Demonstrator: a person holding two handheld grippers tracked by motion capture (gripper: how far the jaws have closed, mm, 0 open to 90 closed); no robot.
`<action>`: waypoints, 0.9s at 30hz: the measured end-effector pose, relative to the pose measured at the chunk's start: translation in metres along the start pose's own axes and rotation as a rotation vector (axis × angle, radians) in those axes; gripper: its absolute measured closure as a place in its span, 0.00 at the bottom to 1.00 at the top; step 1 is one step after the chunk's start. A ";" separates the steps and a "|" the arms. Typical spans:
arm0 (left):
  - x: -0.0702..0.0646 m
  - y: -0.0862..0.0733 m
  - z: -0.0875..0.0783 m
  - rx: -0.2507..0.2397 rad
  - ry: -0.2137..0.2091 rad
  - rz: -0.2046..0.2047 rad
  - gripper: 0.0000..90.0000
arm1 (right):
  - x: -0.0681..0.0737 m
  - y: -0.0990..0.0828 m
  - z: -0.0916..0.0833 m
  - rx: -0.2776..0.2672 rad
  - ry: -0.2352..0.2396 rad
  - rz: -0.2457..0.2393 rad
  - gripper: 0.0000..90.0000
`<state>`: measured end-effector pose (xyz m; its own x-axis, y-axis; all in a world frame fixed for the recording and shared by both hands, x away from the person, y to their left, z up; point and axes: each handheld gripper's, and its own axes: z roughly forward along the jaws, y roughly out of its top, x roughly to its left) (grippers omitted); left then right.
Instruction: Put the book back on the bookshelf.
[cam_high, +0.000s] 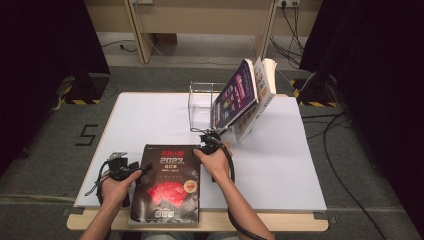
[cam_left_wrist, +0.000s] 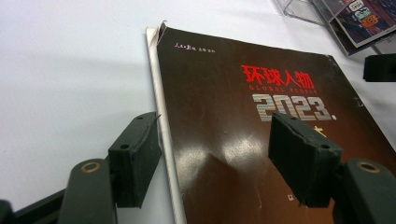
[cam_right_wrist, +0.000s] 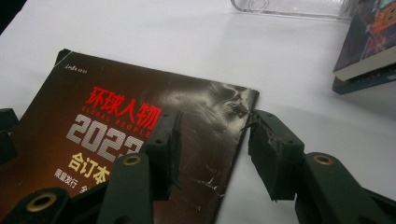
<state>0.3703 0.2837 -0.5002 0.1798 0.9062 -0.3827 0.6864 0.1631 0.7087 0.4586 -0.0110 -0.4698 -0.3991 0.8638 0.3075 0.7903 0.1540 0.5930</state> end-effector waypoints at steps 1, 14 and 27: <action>0.000 0.000 0.000 0.000 0.000 0.000 0.37 | -0.001 0.000 0.002 0.005 -0.004 0.001 0.60; 0.000 0.000 0.001 0.000 -0.005 -0.004 0.38 | -0.005 0.006 0.012 0.010 -0.001 0.033 0.59; 0.000 0.000 0.000 0.004 0.000 0.000 0.41 | -0.007 0.007 0.016 0.029 0.011 0.052 0.59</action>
<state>0.3708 0.2840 -0.5003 0.1793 0.9064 -0.3825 0.6890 0.1618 0.7064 0.4747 -0.0078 -0.4797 -0.3618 0.8659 0.3455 0.8231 0.1228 0.5544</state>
